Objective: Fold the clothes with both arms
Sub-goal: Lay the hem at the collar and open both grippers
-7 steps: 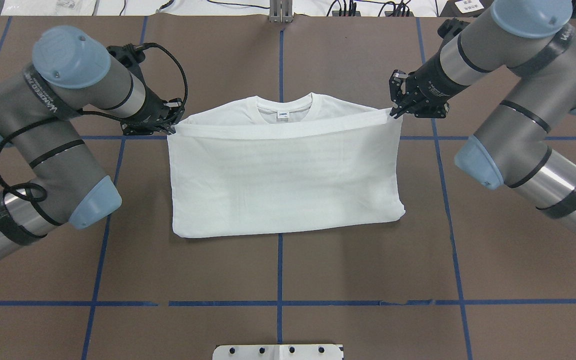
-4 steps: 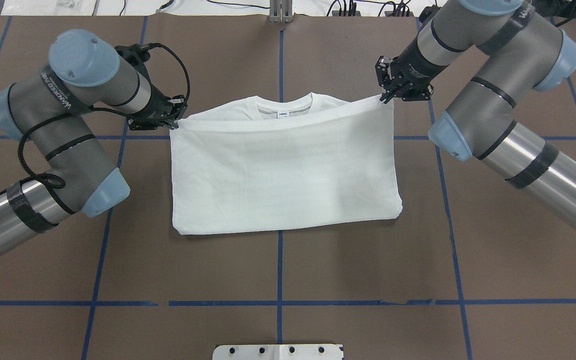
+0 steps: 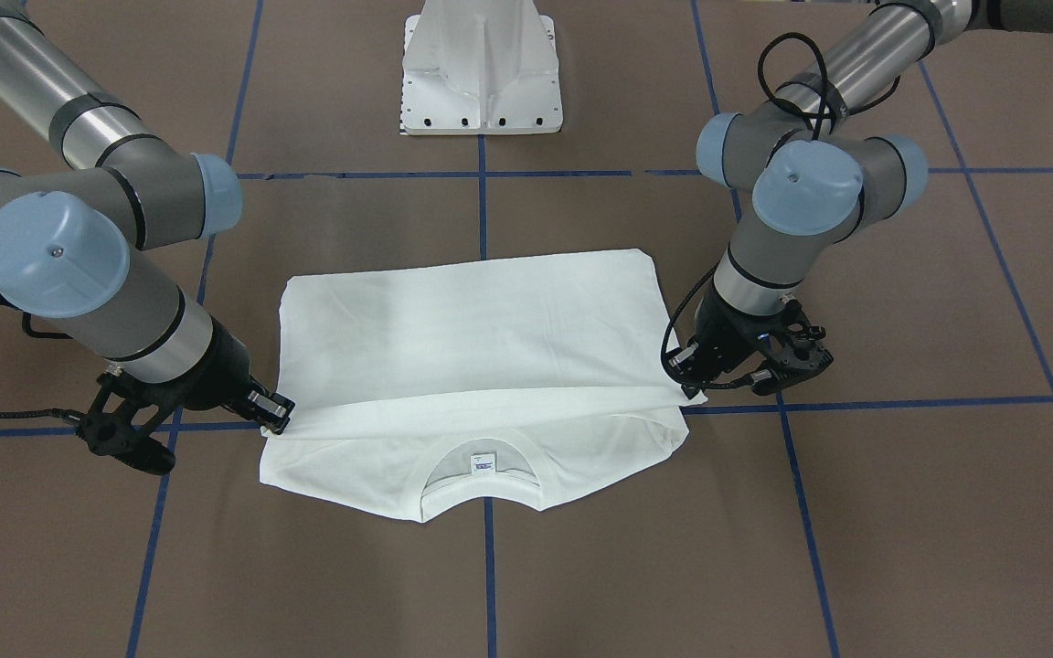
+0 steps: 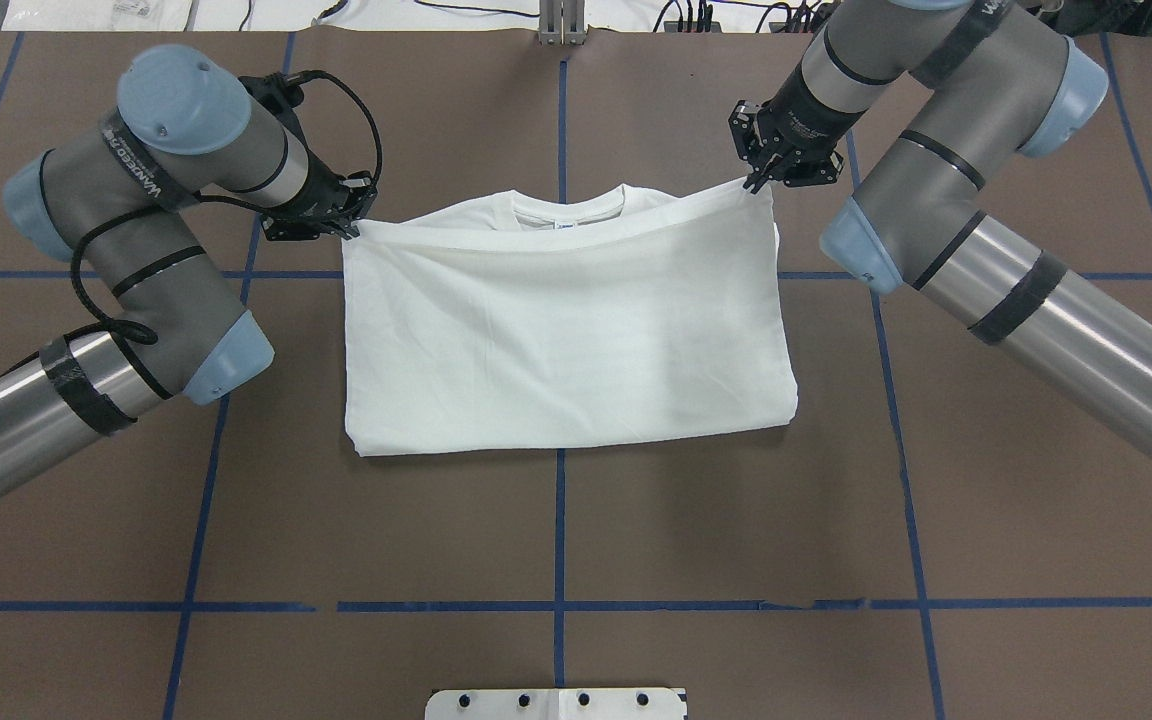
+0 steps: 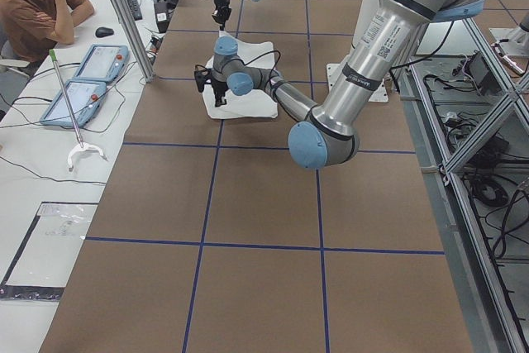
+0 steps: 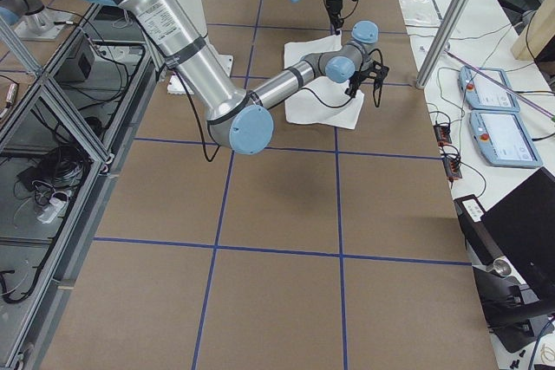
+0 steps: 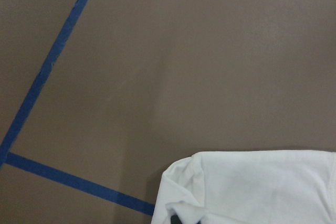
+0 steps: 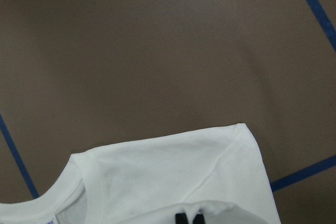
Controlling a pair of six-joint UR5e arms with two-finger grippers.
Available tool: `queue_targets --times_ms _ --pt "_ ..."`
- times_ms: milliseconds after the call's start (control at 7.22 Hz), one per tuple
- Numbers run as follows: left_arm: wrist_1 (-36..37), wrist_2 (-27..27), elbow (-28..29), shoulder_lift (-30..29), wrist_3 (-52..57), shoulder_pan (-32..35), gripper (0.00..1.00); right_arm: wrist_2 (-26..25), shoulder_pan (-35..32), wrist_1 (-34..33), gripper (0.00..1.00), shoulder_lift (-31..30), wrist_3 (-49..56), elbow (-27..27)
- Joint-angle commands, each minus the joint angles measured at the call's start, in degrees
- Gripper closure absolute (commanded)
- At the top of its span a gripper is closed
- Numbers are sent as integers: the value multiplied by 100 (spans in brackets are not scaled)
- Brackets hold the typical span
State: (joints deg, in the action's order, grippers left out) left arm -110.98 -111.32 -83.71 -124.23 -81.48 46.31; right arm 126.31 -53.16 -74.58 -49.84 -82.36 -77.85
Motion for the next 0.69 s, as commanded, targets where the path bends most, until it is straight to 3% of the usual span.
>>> queue_targets --times_ms 0,554 --pt "-12 5 82 -75 0 1 100 -1 7 -3 100 132 45 190" --pt "-20 5 188 -154 -17 -17 100 17 60 5 100 106 62 182"
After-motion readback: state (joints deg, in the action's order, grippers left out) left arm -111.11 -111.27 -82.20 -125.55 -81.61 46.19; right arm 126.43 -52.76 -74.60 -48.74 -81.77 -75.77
